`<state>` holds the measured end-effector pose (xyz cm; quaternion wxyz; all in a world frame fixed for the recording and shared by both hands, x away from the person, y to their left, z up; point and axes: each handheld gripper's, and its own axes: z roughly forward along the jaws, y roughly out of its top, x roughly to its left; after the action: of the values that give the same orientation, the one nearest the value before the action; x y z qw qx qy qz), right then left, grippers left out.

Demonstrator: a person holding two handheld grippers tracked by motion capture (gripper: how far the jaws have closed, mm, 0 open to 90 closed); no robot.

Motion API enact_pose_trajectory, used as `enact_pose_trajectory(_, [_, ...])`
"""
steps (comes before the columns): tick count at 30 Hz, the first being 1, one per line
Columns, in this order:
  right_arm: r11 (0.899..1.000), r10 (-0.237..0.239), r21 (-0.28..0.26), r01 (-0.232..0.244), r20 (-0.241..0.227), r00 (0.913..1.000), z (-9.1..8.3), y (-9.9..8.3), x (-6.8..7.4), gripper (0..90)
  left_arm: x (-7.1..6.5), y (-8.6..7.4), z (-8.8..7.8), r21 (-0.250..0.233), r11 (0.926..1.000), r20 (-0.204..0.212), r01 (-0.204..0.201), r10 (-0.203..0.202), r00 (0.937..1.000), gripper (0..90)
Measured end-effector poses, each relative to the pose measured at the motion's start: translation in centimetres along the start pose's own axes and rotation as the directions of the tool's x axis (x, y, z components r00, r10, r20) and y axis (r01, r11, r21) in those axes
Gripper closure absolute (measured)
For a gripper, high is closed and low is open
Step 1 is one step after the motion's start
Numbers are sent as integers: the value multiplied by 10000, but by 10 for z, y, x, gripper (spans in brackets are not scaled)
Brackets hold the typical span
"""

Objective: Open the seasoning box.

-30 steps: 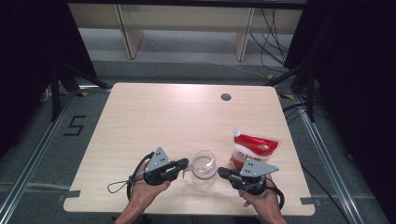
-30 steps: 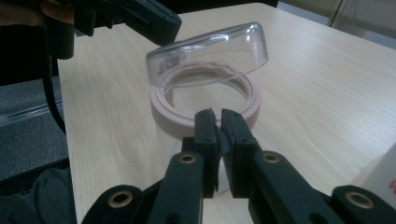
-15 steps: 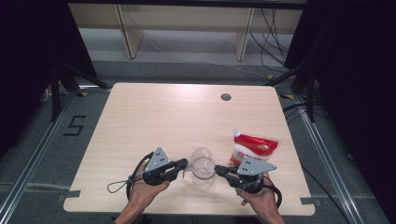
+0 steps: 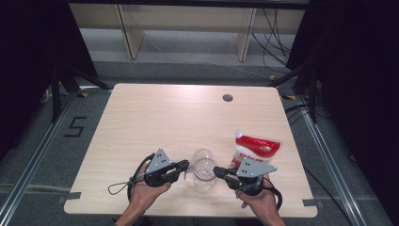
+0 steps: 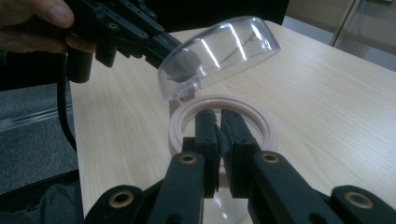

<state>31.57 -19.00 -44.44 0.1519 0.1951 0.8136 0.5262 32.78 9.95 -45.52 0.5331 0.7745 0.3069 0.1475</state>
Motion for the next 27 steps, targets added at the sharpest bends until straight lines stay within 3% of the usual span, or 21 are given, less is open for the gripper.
enact_pose_trajectory(6, [10000,93,14,-93,17,10000,1,4,4,859,0,0,0,-23,10000,22,3,-3,10000,836])
enact_pose_trajectory(11, [9997,-195,-119,196,95,9998,2,6,5,859,0,0,-1,-2,10000,7,29,-29,10000,822])
enact_pose_trajectory(14, [9997,-227,-31,228,42,9997,2,7,4,858,0,1,-2,33,9998,-132,209,-208,9997,746])
enact_pose_trajectory(17, [9998,-172,-21,172,60,9998,1,8,5,858,2,2,-6,-2,9998,10,181,-181,9998,692])
enact_pose_trajectory(19, [9999,-131,-34,131,130,9998,1,8,5,859,4,0,-9,100,9996,-127,262,-260,9996,591])
enact_pose_trajectory(24, [9998,-142,-169,143,61,9999,3,11,7,858,3,-13,-18,830,9965,-361,117,-88,9993,473])
enact_pose_trajectory(26, [9979,-549,-330,554,166,9984,4,14,8,858,2,-19,-20,1033,9945,-401,192,-151,9991,381])
enact_pose_trajectory(27, [9979,-549,-330,554,166,9984,4,14,8,858,1,-22,-22,1149,9931,-530,244,-184,9984,381])
